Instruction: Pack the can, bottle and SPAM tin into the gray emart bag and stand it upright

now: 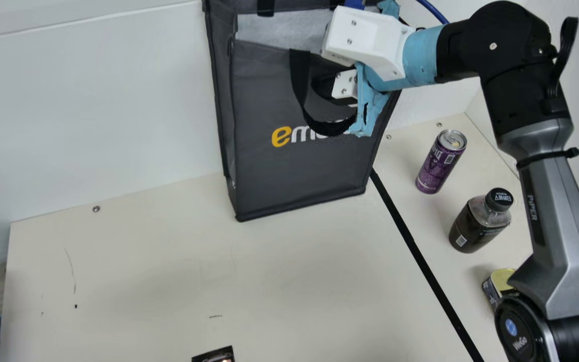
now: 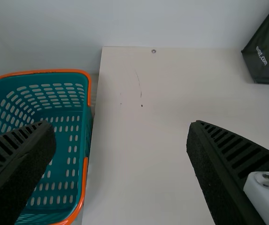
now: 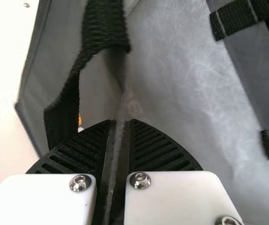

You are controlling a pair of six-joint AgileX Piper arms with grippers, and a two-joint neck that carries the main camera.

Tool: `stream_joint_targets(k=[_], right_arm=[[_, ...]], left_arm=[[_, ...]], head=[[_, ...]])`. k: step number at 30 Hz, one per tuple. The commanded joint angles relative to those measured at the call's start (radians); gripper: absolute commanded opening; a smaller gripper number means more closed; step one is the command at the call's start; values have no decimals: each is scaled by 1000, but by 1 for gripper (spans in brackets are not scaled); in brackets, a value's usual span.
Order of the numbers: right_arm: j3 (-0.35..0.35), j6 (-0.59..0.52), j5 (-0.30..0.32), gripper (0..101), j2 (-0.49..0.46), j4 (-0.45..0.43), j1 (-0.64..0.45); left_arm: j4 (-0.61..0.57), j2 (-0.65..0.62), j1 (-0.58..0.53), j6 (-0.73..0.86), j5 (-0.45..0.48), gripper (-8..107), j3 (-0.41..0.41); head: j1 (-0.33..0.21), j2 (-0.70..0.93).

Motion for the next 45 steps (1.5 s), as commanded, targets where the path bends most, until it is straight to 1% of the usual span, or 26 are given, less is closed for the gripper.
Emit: stream_joint_targets(k=[1,15,45], right_arm=[[1,5,-2,0,-10,-4,3],[36,18,-2,0,-119,-23,25],[197,24,-2,0,-389,-25,57]], left_arm=[[0,0,0,0,0,90,0],[0,0,0,0,0,90,0],[0,0,0,0,0,90,0]], head=[[-24,-1],[-24,-1],[-24,-1]])
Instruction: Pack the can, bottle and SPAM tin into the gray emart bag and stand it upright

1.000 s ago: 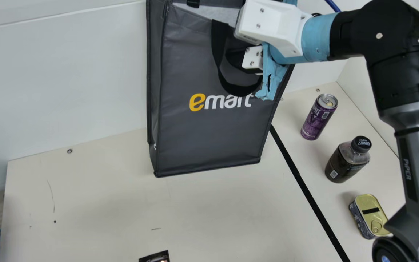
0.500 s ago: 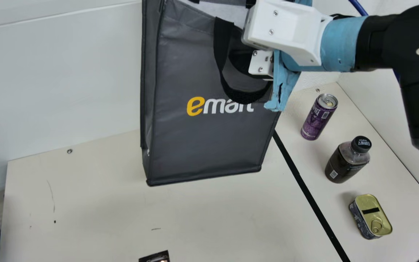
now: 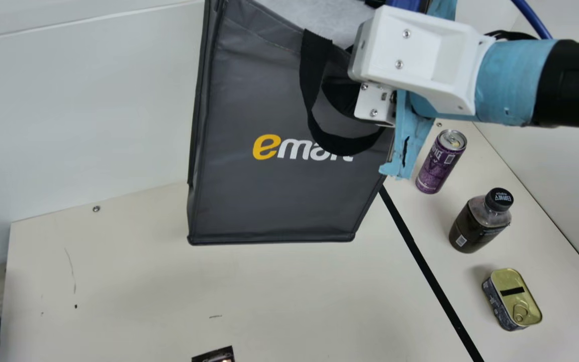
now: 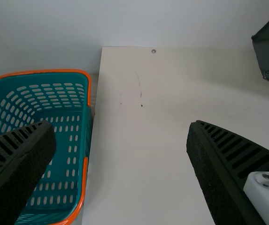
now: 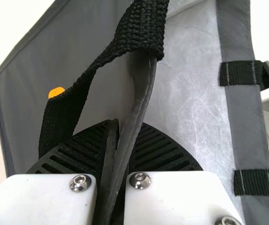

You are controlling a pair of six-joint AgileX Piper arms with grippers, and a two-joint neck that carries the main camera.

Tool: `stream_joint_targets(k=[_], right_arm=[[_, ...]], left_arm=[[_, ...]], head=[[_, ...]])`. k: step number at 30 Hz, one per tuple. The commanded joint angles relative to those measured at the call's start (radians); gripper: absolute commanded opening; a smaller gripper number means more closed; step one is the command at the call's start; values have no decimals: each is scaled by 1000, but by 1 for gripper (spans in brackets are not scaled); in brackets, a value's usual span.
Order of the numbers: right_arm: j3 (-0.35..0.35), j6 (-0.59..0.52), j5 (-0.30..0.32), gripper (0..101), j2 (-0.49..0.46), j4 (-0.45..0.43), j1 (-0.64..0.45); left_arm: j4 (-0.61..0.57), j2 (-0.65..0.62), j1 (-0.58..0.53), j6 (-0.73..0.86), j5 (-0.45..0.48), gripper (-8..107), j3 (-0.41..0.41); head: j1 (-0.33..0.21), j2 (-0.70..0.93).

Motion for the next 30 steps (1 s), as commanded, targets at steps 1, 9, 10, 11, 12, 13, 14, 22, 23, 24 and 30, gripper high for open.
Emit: stream_joint_targets(k=[1,9,10,11,12,13,14,22,23,24,30], right_arm=[[7,3,0,0,-15,-3,2],[58,10,0,0,-79,-24,26],[66,12,0,0,-87,-28,30],[74,14,0,0,-95,-32,36],[83,15,0,0,-104,-37,41],[93,17,0,0,-112,-42,47],[103,19,0,0,-121,-47,53],[195,40,0,0,-184,-93,105],[207,43,0,0,-191,-98,111],[219,47,0,0,-197,-104,118],[290,64,0,0,-231,-129,152]], left_arm=[[0,0,0,0,0,90,0],[0,0,0,0,0,90,0],[0,0,0,0,0,90,0],[0,0,0,0,0,90,0],[0,0,0,0,0,90,0],[0,0,0,0,0,90,0],[0,0,0,0,0,90,0],[0,0,0,0,0,90,0],[0,0,0,0,0,90,0],[0,0,0,0,0,90,0],[0,0,0,0,0,90,0]], head=[[-23,-1],[-23,-1],[-23,-1],[-23,-1],[-23,-1],[-23,-1],[-23,-1],[-23,-1],[-23,-1],[-23,-1],[-23,-1]])
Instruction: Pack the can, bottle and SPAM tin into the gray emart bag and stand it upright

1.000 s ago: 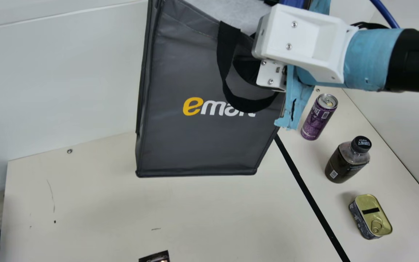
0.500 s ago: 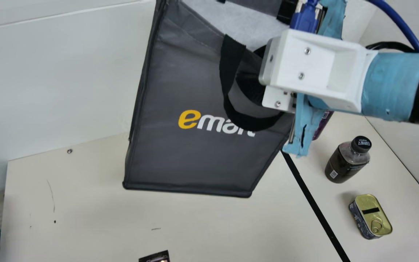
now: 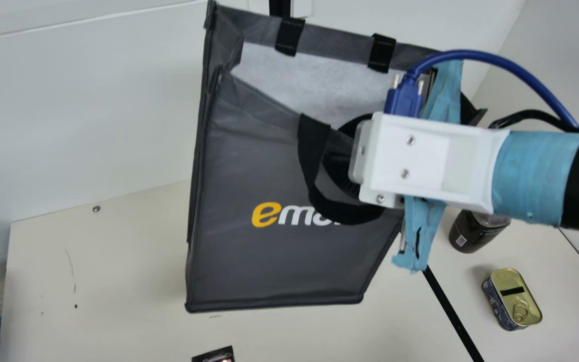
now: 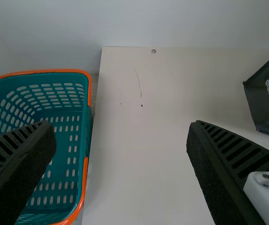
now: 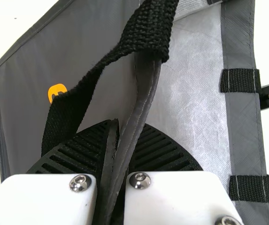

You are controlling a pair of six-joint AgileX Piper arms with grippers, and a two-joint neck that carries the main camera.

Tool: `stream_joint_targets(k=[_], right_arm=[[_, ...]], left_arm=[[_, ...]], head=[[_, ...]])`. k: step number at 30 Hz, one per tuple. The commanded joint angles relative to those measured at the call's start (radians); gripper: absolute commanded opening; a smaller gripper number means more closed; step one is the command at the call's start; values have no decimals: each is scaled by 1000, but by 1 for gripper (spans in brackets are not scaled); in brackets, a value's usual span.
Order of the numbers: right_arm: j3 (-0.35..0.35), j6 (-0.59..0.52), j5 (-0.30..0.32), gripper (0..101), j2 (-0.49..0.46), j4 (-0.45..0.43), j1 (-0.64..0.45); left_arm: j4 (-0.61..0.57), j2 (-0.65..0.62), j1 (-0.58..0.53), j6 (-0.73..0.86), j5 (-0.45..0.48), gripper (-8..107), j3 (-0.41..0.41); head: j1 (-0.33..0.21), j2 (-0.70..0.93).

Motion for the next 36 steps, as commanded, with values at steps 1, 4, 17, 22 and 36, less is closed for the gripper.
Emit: stream_joint_targets(k=[1,4,17,22,36], right_arm=[[24,4,2,0,-7,-7,8],[52,11,2,0,-17,-13,19],[143,22,2,0,-33,-15,37],[170,34,2,0,-39,-15,52],[214,109,2,30,-74,-31,124]], left_arm=[[0,0,0,0,0,90,0],[0,0,0,0,0,90,0],[0,0,0,0,0,90,0],[0,0,0,0,0,90,0],[0,0,0,0,0,90,0]], head=[[-23,-2],[-23,-2],[-23,-2],[-23,-2],[-23,-2]])
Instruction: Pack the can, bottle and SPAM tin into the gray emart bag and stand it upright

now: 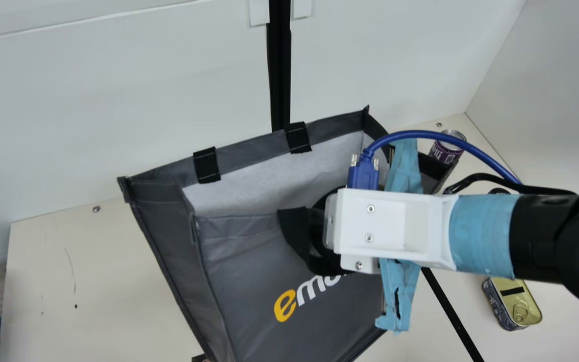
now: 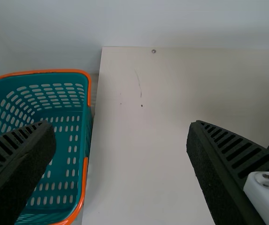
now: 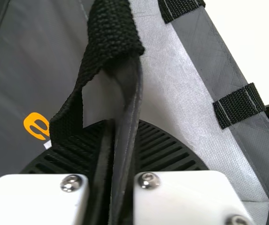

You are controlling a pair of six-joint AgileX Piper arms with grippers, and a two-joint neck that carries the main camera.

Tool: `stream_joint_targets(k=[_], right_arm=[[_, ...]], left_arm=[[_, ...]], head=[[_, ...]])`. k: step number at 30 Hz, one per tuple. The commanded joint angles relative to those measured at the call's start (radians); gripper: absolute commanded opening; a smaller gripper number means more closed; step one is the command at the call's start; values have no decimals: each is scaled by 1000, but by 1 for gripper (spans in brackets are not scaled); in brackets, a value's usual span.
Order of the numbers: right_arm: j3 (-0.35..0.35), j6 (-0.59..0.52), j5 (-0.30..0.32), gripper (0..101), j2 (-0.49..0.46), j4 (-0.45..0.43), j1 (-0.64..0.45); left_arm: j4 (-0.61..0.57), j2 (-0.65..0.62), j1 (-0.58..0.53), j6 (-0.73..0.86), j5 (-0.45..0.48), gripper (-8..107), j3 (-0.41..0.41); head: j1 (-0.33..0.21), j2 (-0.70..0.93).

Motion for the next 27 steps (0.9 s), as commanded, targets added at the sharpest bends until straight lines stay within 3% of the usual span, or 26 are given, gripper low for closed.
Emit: stream_joint_targets(k=[1,19,27], right_arm=[[3,15,1,33,-4,-5,10],[43,177,1,94,-98,-86,148],[57,249,1,95,-146,-142,217]], left_arm=[[0,0,0,0,0,90,0],[0,0,0,0,0,90,0],[0,0,0,0,0,90,0]], head=[[-23,-1],[-23,-1],[-23,-1]])
